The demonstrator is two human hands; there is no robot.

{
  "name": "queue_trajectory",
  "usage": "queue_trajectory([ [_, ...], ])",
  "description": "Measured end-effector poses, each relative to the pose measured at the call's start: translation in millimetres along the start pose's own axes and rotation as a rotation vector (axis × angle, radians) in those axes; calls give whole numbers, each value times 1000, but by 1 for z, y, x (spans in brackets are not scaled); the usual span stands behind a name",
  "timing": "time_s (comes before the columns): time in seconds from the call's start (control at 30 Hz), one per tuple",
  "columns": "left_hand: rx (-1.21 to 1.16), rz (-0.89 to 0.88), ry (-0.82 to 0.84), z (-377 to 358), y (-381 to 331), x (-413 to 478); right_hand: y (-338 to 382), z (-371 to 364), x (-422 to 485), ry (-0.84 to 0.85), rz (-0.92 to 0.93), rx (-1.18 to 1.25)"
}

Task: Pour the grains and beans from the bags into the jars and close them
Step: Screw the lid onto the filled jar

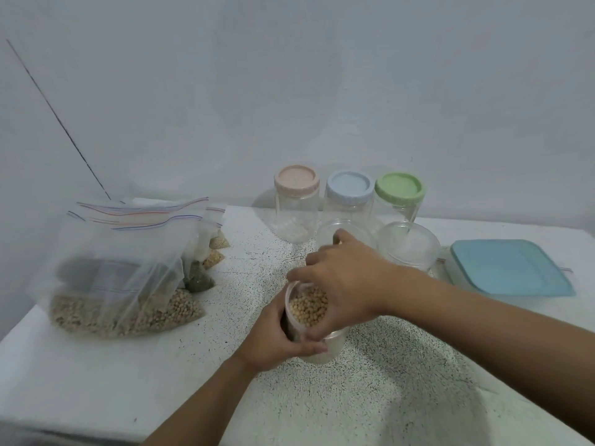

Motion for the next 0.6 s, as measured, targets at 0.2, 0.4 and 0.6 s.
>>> queue_trajectory([
  [0.2, -25, 4, -8, 1, 3, 3, 5, -13, 0, -138, 174, 49],
  [0.4, -52, 40, 16, 1, 12, 6, -3, -37, -4, -172, 324, 174],
  [0.6, -110, 22, -25, -3, 19, 6, 5, -49, -1, -310, 218, 154],
])
Point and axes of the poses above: each hand's wrist, its own x-axis towards the middle knuckle, its own z-axis out of the back of the hand, y = z × x, the point moved 4 cm from there along x, towards the middle knuckle, and after that the axes turned 6 degrees about x, right-handed, at the moved point
